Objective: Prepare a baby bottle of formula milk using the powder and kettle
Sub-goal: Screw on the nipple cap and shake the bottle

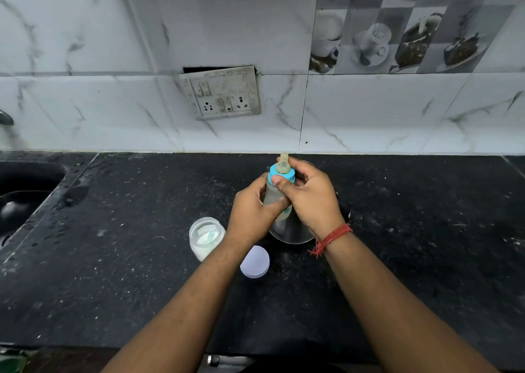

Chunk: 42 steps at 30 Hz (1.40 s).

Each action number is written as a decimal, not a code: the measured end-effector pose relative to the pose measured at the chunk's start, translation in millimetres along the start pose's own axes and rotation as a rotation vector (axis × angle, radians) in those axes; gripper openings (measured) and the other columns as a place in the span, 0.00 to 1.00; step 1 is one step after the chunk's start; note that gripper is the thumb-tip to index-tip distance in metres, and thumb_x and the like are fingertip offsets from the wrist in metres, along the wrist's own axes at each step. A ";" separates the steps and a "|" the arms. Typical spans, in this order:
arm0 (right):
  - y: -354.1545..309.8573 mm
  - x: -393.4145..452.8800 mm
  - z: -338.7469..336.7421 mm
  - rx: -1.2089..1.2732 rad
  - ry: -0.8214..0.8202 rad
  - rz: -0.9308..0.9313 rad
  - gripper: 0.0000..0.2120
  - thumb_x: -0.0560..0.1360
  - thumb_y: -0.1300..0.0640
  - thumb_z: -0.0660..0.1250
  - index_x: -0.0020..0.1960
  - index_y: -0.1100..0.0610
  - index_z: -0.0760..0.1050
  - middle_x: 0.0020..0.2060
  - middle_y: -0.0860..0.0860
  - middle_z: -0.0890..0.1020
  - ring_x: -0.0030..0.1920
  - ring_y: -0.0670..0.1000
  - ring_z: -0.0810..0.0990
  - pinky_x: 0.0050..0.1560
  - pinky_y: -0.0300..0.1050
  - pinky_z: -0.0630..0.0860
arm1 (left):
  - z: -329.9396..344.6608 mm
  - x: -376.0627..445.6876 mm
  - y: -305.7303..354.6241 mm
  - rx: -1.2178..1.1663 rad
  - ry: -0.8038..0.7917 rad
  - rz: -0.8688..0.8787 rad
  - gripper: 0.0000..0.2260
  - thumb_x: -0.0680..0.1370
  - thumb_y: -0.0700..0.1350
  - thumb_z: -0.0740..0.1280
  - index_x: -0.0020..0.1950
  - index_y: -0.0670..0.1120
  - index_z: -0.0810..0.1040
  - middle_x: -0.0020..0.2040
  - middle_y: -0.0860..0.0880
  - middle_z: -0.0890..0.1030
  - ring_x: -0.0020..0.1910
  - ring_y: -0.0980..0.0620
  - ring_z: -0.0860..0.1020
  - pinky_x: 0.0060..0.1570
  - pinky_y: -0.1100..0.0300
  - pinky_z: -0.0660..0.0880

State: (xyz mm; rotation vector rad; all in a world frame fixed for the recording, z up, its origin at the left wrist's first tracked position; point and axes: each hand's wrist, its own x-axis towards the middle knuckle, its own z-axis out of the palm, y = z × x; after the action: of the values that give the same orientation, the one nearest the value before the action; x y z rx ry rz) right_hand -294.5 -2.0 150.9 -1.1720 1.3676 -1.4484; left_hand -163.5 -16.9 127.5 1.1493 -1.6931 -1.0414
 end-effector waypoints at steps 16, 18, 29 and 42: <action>9.0 -5.4 10.7 -0.028 0.122 -0.009 0.24 0.73 0.57 0.77 0.68 0.51 0.77 0.60 0.46 0.83 0.60 0.44 0.82 0.63 0.51 0.80 | 15.4 -7.0 -1.3 0.068 0.138 0.003 0.11 0.78 0.46 0.72 0.60 0.55 0.80 0.47 0.59 0.85 0.46 0.61 0.83 0.49 0.54 0.82; 11.1 -6.4 3.6 -0.088 0.035 -0.015 0.24 0.73 0.55 0.77 0.68 0.49 0.77 0.60 0.46 0.83 0.61 0.45 0.81 0.64 0.53 0.79 | 10.3 -9.5 -2.4 0.023 0.089 -0.012 0.11 0.78 0.45 0.74 0.59 0.54 0.82 0.46 0.58 0.85 0.45 0.60 0.83 0.46 0.60 0.80; 49.1 -49.9 -11.5 -0.297 0.041 -0.211 0.16 0.77 0.50 0.71 0.63 0.46 0.75 0.61 0.43 0.77 0.61 0.44 0.78 0.64 0.47 0.77 | 13.2 -33.9 -35.0 -0.070 -0.107 -0.066 0.20 0.76 0.39 0.75 0.65 0.53 0.81 0.54 0.59 0.86 0.54 0.61 0.83 0.54 0.66 0.77; 131.4 -104.1 -94.2 -0.835 0.161 -0.126 0.06 0.78 0.55 0.70 0.52 0.56 0.80 0.48 0.49 0.81 0.51 0.51 0.77 0.54 0.52 0.76 | 39.0 -72.0 -76.7 0.031 -0.233 -0.200 0.25 0.71 0.46 0.81 0.62 0.64 0.76 0.53 0.63 0.84 0.54 0.69 0.80 0.55 0.74 0.72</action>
State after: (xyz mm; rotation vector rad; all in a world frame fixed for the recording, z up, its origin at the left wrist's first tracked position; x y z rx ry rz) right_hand -365.6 110.1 11.9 -1.6931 2.1484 -1.0715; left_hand -160.9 40.4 31.0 1.2779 -1.8050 -1.3208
